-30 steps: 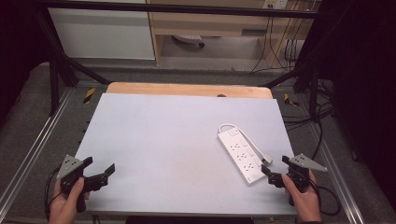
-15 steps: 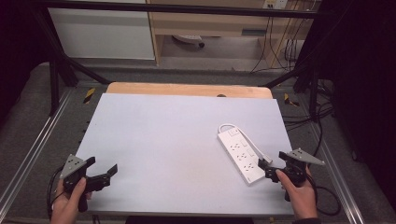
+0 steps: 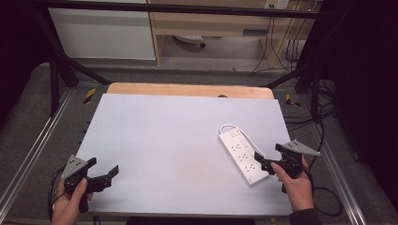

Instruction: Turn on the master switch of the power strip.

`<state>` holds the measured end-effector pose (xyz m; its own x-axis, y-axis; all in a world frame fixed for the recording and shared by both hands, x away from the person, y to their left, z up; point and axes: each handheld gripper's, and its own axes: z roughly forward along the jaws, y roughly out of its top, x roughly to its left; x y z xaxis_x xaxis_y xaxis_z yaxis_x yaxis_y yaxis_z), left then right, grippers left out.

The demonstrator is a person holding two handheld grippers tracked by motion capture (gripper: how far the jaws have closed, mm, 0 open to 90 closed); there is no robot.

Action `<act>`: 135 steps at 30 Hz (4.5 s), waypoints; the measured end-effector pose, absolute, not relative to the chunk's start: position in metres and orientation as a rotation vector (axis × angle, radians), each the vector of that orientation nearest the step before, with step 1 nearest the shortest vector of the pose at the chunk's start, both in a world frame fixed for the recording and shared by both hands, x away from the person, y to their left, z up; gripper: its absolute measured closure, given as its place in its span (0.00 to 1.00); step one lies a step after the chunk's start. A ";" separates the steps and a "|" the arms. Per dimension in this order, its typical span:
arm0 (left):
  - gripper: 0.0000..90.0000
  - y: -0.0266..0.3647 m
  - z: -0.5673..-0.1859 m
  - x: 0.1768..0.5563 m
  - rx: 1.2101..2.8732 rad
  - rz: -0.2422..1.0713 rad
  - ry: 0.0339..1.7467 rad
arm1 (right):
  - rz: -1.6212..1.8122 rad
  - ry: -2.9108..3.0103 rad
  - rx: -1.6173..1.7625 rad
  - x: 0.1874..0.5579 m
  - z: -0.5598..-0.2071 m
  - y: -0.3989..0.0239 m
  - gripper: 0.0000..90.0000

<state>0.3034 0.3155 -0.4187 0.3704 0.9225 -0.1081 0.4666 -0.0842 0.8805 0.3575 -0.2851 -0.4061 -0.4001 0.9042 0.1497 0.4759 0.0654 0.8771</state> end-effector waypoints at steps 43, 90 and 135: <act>0.08 0.314 -0.419 0.303 1.723 0.617 1.222 | 1.322 1.861 1.324 0.403 -0.376 -0.258 0.04; 0.08 0.314 -0.419 0.304 1.726 0.613 1.225 | 1.271 1.879 1.272 0.445 -0.382 -0.229 0.86; 0.08 0.313 -0.420 0.304 1.731 0.622 1.217 | 1.211 1.958 1.266 0.468 -0.409 -0.205 1.00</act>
